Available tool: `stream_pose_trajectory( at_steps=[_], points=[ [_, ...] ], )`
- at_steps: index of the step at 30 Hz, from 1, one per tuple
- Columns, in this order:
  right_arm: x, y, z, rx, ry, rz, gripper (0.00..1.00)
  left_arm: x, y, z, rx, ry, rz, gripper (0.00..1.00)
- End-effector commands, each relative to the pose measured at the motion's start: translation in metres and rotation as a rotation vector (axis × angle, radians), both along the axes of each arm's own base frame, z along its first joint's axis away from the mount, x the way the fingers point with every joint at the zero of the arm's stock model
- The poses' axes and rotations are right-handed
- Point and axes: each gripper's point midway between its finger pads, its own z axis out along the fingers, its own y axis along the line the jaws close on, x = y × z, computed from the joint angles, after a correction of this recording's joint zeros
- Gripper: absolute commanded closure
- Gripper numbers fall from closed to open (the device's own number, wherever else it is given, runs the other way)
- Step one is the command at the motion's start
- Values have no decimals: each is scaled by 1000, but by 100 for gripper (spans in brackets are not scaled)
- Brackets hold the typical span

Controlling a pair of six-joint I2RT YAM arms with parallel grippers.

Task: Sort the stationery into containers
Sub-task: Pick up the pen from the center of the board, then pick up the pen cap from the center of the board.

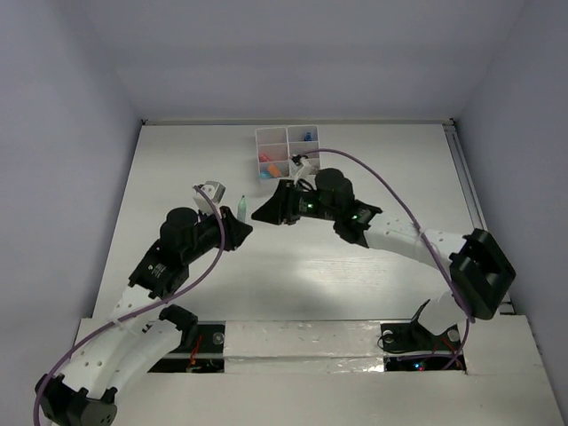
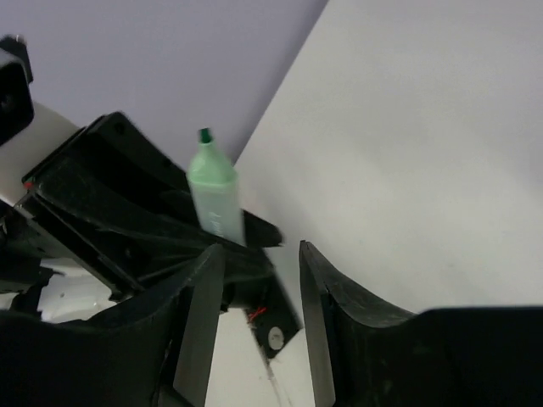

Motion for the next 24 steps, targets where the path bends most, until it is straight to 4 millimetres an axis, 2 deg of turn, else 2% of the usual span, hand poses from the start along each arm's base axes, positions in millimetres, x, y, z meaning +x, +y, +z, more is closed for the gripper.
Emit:
stream_pose_trajectory(
  at_steps=[1, 2, 4, 5, 7, 8, 9, 10, 11, 12, 14, 15, 16, 18, 19, 20, 24],
  points=[
    [33, -46, 19, -1, -91, -115, 53, 7, 2, 18, -20, -64, 17, 100],
    [36, -57, 13, -30, -86, -137, 52, 7, 2, 18, -20, -66, 15, 100],
    [59, -81, -5, -113, -112, -231, 53, 7, 1, 19, -21, -68, 12, 100],
    [64, -92, -23, -192, -86, -265, 56, 7, 1, 20, -22, -71, 13, 100],
    [84, -115, -44, -333, -117, -352, 59, 7, 2, 20, -21, -74, 13, 100],
    [84, -128, -63, -437, -88, -375, 59, 6, 2, 20, -22, -75, 13, 100],
    [102, -143, -68, -515, -104, -457, 59, 6, 2, 21, -23, -78, 11, 100],
    [106, -151, -74, -592, -126, -465, 58, 6, 2, 21, -23, -78, 9, 100],
    [106, -165, -89, -688, -95, -471, 55, 5, 1, 21, -23, -79, 6, 100],
    [121, -172, -96, -761, -104, -516, 51, 5, 1, 21, -24, -78, 3, 100],
    [128, -179, -112, -863, -96, -473, 47, 5, 0, 21, -24, -77, -3, 100],
    [131, -179, -114, -905, -86, -460, 46, 5, 0, 20, -23, -76, -3, 100],
    [137, -182, -132, -968, -82, -444, 42, 4, 0, 20, -23, -74, -3, 100],
    [152, -191, -137, -1005, -91, -473, 35, 4, 0, 22, -26, -79, -1, 100],
    [161, -188, -132, -993, -111, -460, 31, 4, 1, 22, -28, -82, 1, 100],
    [164, -183, -143, -1003, -106, -432, 29, 3, 2, 24, -32, -89, 4, 100],
    [183, -188, -158, -1046, -70, -414, 28, 3, 1, 24, -32, -88, -1, 100]
  ],
)
